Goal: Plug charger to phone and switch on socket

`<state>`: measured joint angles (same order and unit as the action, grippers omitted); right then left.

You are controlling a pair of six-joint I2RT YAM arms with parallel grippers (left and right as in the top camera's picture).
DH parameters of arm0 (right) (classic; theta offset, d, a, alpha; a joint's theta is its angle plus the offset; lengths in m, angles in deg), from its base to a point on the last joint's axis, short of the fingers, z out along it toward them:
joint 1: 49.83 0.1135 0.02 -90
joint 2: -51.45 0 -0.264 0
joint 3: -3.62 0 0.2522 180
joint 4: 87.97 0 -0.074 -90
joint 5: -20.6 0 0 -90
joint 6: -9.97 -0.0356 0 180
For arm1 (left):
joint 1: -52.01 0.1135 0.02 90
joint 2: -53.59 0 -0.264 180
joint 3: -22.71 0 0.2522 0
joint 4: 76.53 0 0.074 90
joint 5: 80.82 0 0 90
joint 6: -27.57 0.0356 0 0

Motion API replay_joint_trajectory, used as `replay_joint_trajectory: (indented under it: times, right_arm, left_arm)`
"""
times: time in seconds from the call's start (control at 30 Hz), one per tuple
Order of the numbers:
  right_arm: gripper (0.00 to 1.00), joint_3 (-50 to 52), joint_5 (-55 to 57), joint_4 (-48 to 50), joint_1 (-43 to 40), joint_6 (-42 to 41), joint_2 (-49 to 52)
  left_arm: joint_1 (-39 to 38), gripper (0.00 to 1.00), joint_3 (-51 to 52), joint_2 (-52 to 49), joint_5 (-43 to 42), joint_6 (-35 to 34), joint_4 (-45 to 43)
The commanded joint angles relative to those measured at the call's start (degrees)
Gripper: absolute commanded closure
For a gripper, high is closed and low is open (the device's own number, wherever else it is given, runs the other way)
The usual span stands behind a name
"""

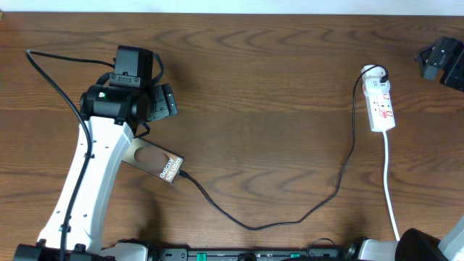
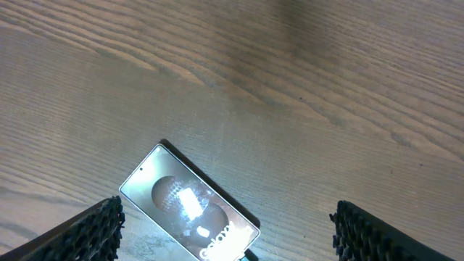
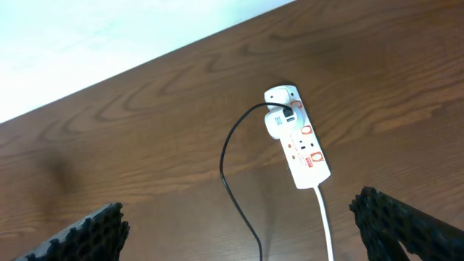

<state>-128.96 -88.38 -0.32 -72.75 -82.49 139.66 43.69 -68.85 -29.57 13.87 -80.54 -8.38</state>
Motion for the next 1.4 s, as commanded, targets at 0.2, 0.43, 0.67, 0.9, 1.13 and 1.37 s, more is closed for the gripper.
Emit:
replay_joint_trajectory:
  times: [0.2,0.43,0.67,0.9,1.13,1.37]
  right_arm:
    - [0.01,-0.15,0.44,-0.11,0.09,-0.7,-0.66]
    - [0.01,-0.15,0.44,-0.11,0.09,-0.7,-0.66]
    - [0.01,-0.15,0.46,-0.11,0.09,-0.7,-0.66]
    - [0.01,-0.15,0.44,-0.11,0.09,-0.7,-0.66]
    - [0.01,-0.15,0.44,-0.11,0.09,-0.7,-0.66]
    - [0.01,-0.15,0.44,-0.11,0.09,-0.7,-0.66]
  left_arm:
    - [-0.13,0.1,-1.14,0.04,0.92,0.48,0.22]
    - [-0.13,0.1,-0.96,0.63,0.96,0.52,1.31]
    - [-0.13,0.1,4.57,6.23,0.7,0.09,-3.04]
    - [-0.13,0.1,22.8,20.06,0.52,0.11,-22.64]
    - [-0.13,0.1,48.65,38.34,0.26,0.04,-52.59]
    - [-0.11,0.1,66.6,54.9,0.33,0.11,-78.09]
